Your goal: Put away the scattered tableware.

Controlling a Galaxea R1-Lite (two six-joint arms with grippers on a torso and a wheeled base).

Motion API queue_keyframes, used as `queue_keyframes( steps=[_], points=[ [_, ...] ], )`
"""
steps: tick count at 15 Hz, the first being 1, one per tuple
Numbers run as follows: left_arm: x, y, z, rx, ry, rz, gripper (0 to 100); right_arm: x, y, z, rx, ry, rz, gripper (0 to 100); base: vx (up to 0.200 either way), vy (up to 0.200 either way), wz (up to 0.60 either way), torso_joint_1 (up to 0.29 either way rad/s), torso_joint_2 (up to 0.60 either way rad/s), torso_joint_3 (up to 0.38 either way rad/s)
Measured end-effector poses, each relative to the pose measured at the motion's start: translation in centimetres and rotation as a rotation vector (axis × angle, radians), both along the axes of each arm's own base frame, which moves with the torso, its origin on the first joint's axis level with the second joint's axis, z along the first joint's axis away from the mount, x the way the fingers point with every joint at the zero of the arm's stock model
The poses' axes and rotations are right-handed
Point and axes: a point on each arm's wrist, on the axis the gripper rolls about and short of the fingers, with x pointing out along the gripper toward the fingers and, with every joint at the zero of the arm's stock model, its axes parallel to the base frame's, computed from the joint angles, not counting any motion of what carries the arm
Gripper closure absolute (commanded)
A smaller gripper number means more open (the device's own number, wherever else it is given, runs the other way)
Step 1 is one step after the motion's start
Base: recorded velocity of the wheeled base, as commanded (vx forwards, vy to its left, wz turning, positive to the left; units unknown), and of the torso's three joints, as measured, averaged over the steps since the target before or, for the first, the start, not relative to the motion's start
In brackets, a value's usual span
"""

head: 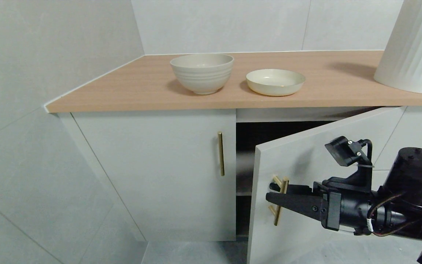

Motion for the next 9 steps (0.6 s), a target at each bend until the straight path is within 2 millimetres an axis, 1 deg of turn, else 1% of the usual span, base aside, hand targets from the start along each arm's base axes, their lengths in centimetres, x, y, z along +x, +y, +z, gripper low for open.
queue_keyframes(
  steps=[1, 3, 5, 7, 9],
  points=[
    [0.0, 0.0, 0.3, -0.002, -0.016, -0.004, 0, -0.2, -0.1, 0.1, 0.0, -0.001, 0.001, 0, 0.0, 0.0, 0.0, 0.0, 0.0, 0.0],
    [-0.6, -0.1, 2.1, -0.017, -0.084, -0.066, 0, -0.4, -0.2, 0.3, 0.006, -0.009, 0.003, 0, 0.0, 0.0, 0.0, 0.0, 0.0, 0.0],
    [-1.4, -0.5, 3.8, -0.015, -0.1, -0.246, 0, -0.5, -0.2, 0.4, 0.007, -0.011, 0.006, 0, 0.0, 0.0, 0.0, 0.0, 0.0, 0.0],
    [-1.7, -1.0, 5.5, -0.011, -0.061, -0.45, 0, -0.5, -0.3, 0.4, 0.008, -0.011, 0.006, 0, 0.0, 0.0, 0.0, 0.0, 0.0, 0.0],
    [-1.0, -1.2, 7.6, -0.022, -0.005, -0.577, 0, -0.5, -0.2, 0.4, 0.008, -0.012, 0.007, 0, 0.0, 0.0, 0.0, 0.0, 0.0, 0.0]
  ],
)
